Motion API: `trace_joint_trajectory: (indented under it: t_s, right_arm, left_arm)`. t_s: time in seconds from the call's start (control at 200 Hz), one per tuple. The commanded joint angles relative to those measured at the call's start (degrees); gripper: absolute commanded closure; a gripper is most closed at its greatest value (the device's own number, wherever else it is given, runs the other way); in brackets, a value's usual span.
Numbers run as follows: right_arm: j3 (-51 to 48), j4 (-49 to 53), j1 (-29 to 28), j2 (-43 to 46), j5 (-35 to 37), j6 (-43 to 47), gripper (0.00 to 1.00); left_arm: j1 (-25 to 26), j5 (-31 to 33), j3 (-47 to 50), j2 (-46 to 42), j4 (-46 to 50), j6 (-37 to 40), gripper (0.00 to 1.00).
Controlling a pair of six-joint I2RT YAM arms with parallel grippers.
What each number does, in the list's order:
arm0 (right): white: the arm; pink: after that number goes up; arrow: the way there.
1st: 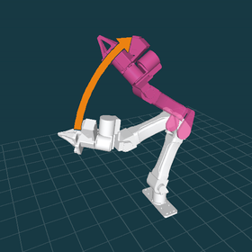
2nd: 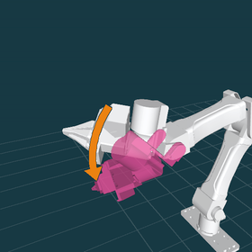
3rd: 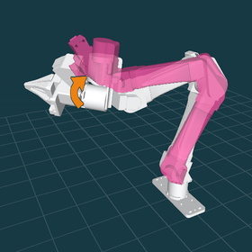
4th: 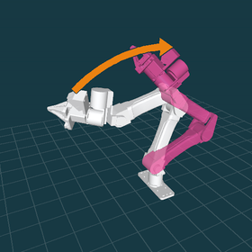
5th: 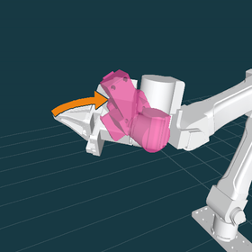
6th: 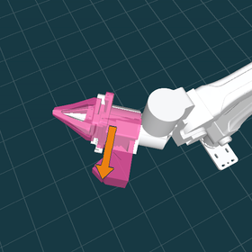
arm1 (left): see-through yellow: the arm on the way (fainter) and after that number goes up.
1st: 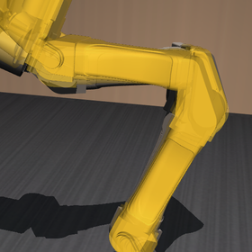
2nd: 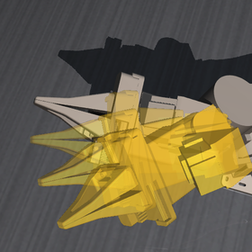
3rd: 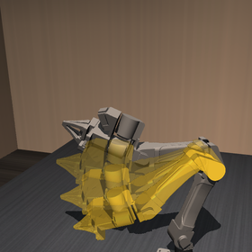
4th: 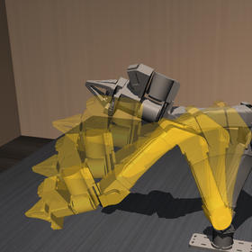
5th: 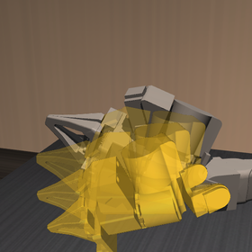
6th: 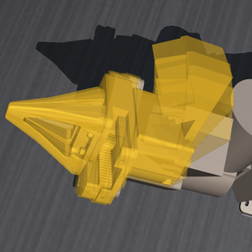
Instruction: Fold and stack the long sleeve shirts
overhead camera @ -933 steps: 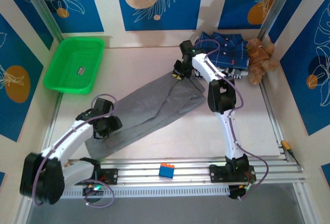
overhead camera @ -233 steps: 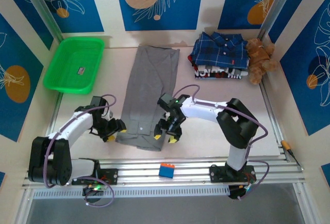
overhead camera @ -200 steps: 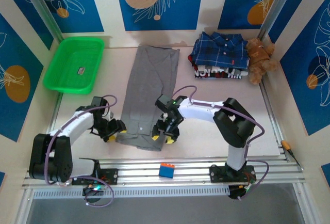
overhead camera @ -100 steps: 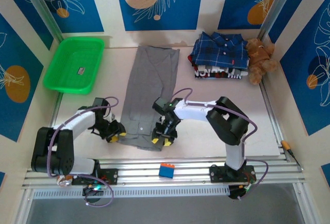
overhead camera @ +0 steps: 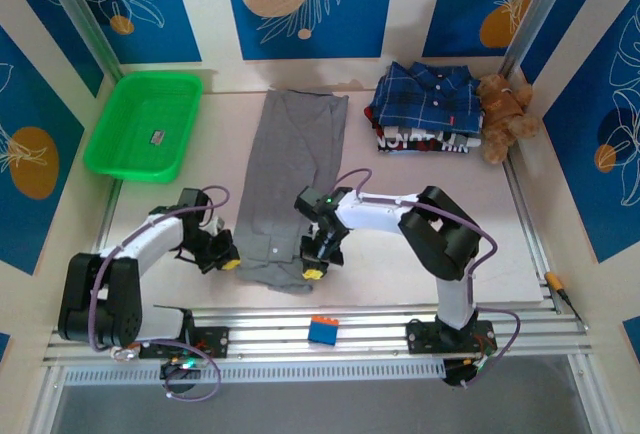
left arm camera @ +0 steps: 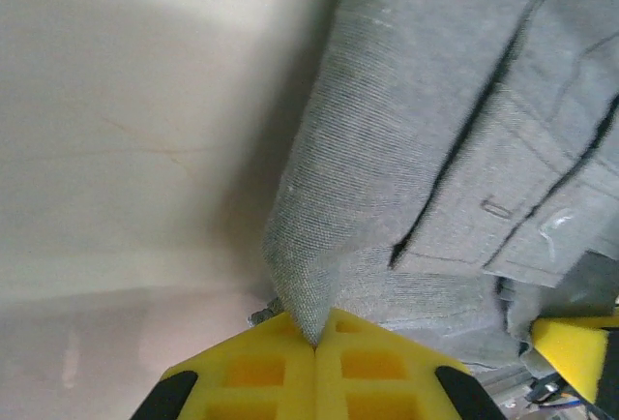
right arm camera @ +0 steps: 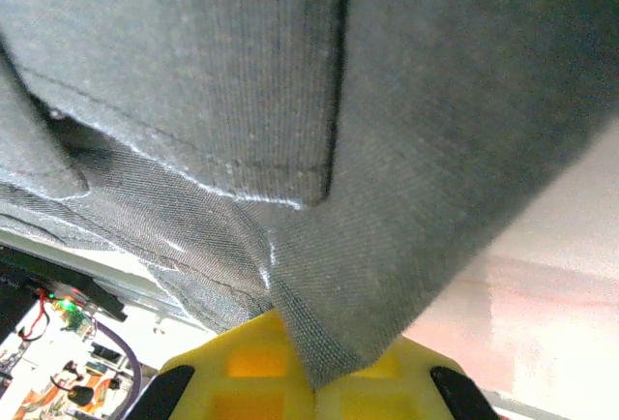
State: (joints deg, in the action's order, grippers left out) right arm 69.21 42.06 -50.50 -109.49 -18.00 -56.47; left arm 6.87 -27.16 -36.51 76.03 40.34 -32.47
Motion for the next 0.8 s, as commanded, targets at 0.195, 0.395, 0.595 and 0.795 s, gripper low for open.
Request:
trace_joint_trajectory:
  t_s: [0.195,0.395,0.595,0.795]
  right_arm:
    - [5.7,7.3,2.5,5.0,-0.5,1.8,0.99]
    - [10.5,10.4,6.2,5.8,-0.2,4.2,0.99]
    - [14.4,11.5,10.8,5.5,-0.8,6.4,0.99]
    - [21.6,13.7,15.5,2.1,-0.7,9.9,1.00]
  left_arm:
    - [-0.4,-3.6,-8.7,-2.8,1.1,-2.1,0.98]
    - [-0.5,-5.2,-14.2,-2.1,-1.6,-4.9,0.99]
    - [-1.1,-4.8,-20.0,0.7,-4.5,-6.3,1.00]
    - [-1.5,-5.2,-25.2,5.3,-9.5,-8.2,1.00]
